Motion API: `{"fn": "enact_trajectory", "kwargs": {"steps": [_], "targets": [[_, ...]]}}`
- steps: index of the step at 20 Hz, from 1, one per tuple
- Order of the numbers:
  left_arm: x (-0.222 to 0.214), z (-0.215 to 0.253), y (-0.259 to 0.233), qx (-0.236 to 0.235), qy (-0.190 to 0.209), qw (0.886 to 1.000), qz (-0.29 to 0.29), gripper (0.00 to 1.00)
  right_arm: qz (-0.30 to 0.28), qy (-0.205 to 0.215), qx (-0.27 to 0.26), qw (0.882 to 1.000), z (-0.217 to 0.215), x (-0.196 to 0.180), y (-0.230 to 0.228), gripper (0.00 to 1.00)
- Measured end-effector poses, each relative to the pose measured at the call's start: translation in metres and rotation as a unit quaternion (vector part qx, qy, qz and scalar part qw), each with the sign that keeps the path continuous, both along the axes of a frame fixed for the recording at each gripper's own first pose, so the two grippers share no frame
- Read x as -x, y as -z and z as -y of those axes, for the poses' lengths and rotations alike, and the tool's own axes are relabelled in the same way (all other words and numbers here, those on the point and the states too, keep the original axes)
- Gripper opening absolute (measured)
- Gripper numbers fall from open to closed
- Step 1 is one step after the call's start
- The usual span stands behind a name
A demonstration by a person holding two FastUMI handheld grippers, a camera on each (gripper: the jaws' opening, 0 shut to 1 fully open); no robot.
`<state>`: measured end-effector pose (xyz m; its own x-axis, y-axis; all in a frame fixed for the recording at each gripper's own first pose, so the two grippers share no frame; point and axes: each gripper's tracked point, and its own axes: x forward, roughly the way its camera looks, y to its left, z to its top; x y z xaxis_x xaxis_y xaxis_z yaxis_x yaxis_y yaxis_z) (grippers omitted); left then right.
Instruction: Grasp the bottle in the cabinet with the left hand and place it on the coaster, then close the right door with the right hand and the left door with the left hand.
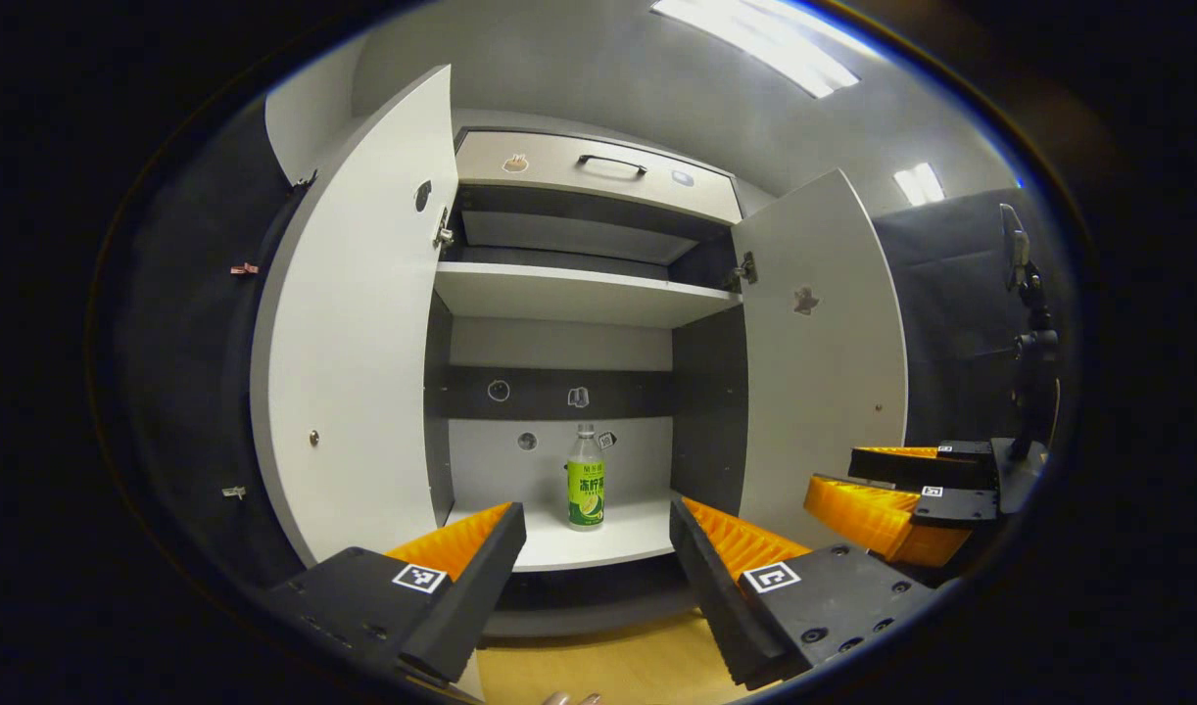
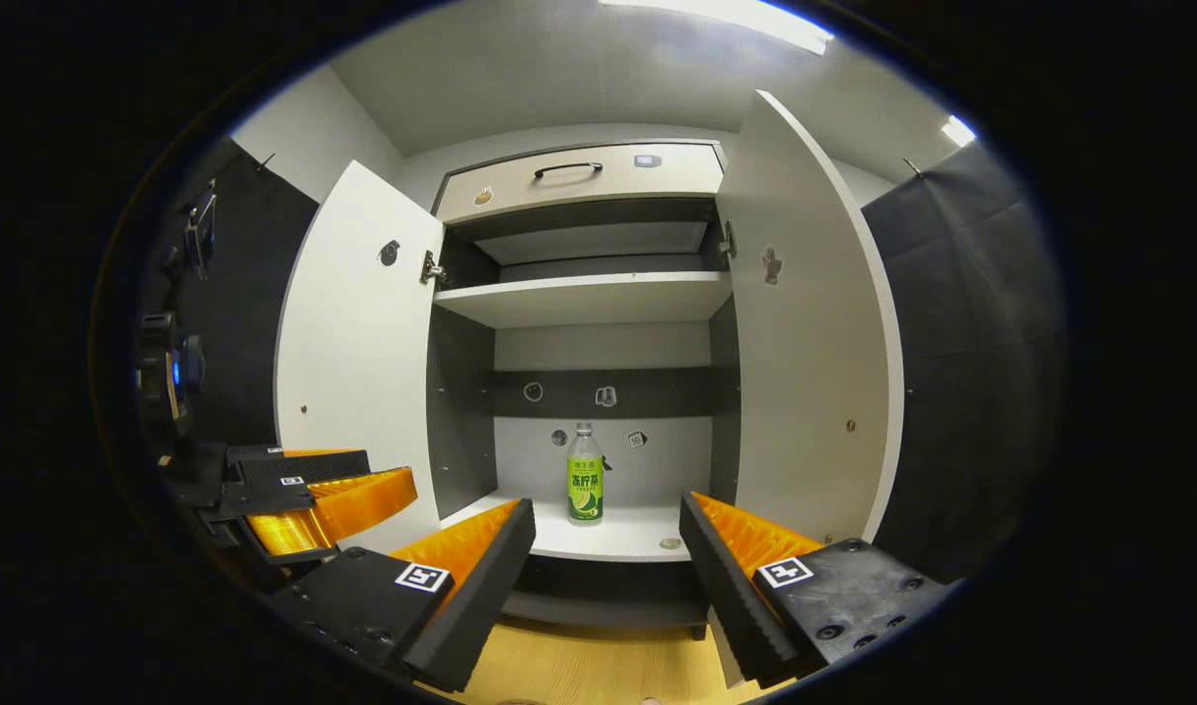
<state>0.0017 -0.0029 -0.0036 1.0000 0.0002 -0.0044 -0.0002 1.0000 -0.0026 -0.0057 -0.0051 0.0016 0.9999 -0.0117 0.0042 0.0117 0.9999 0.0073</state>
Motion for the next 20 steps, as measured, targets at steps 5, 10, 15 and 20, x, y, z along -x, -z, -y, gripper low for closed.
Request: {"fn": "enact_trajectory", "kwargs": {"steps": [5,10,15,20], "targets": [[-0.001,0.000,0.001,0.005,0.001,1.000,0.001,0.94,-0.007,0.001,0.005,1.000,-0.001,0.001,0.003,0.98],[-0.003,-0.001,-0.001,0.026,0.010,1.000,0.014,0.94,-0.011,0.013,0.008,1.000,0.003,0.006,0.005,0.98],[0.000,-0.003,-0.008,0.008,0.018,0.999,0.029,0.95,-0.008,0.029,0.005,1.000,0.002,0.013,0.003,0.98],[-0.005,0.008,-0.005,-0.004,0.052,0.998,0.027,0.95,-0.023,0.027,0.010,0.999,-0.013,0.020,0.012,0.98]]}}
